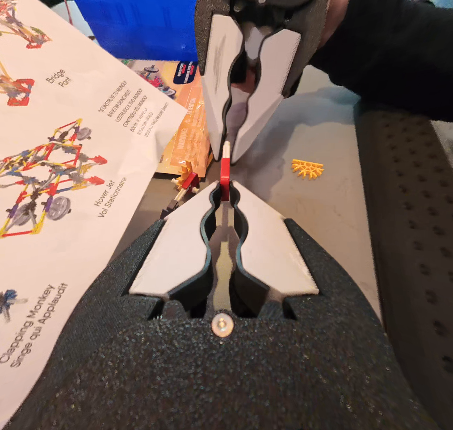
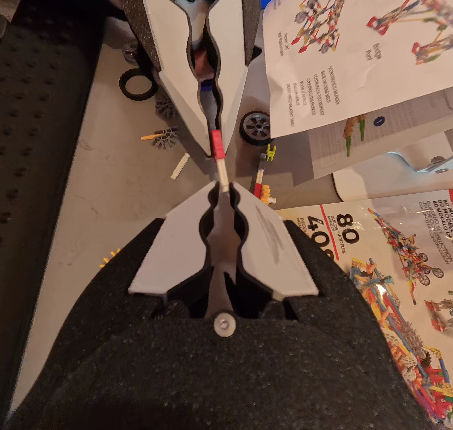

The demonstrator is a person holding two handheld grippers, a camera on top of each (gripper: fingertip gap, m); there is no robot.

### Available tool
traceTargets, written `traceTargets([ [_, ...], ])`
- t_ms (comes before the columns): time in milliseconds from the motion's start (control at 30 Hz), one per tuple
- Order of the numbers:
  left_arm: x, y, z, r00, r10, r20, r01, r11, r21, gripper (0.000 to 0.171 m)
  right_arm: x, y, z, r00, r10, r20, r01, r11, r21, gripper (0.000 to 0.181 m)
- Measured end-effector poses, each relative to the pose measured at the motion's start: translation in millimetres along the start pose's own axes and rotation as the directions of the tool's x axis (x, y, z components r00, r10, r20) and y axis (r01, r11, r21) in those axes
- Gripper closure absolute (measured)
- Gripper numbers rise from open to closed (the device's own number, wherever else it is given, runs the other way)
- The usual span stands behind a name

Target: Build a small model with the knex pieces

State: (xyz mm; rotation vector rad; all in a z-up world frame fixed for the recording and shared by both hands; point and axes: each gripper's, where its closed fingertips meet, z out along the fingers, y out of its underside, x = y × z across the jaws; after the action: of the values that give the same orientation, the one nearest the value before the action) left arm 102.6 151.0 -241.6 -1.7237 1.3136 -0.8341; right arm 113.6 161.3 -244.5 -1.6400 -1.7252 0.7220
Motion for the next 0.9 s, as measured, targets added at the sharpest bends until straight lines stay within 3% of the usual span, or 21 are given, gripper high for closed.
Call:
traceTargets([
  [200,-4.7,-4.7,1.7,1.0,0.004,0.027,-0.004,1.0,0.024,0.164,1.0,-10.1,-6.7,1.0,0.009,0.008,-0.009,0.998,0.054,0.176],
  [267,-9.3,-3.7,1.7,0.997,0.042,0.072,-0.043,0.999,0.01,0.156,1.0,-9.6,-7.2,1.0,0.002,0.003,-0.002,0.999,0.045,0.176],
  [333,-16.4,-0.1,-0.7,0.986,0.099,0.13,-0.096,0.995,-0.031,0.141,1.1,-7.1,-8.1,1.0,0.004,0.005,-0.004,1.0,0.029,0.177],
  [533,-45.7,32.8,-1.5,0.934,0.254,0.251,-0.188,0.948,-0.258,0.13,9.4,0.8,-13.2,0.999,0.02,-0.035,-0.02,1.0,-0.012,0.177],
  [633,-56.5,42.6,2.1,0.924,0.271,0.27,-0.181,0.931,-0.316,0.131,10.6,6.8,-12.8,0.999,0.022,-0.042,-0.024,0.999,-0.043,0.176],
  [800,-61.3,46.9,5.2,0.921,0.283,0.267,-0.186,0.923,-0.337,0.162,12.6,12.4,-12.3,0.998,0.025,-0.052,-0.029,0.997,-0.071,0.176],
  [900,-58.7,46.8,4.1,0.916,0.302,0.263,-0.202,0.916,-0.346,0.163,13.3,12.8,-13.2,0.998,0.029,-0.056,-0.033,0.997,-0.074,0.177],
])
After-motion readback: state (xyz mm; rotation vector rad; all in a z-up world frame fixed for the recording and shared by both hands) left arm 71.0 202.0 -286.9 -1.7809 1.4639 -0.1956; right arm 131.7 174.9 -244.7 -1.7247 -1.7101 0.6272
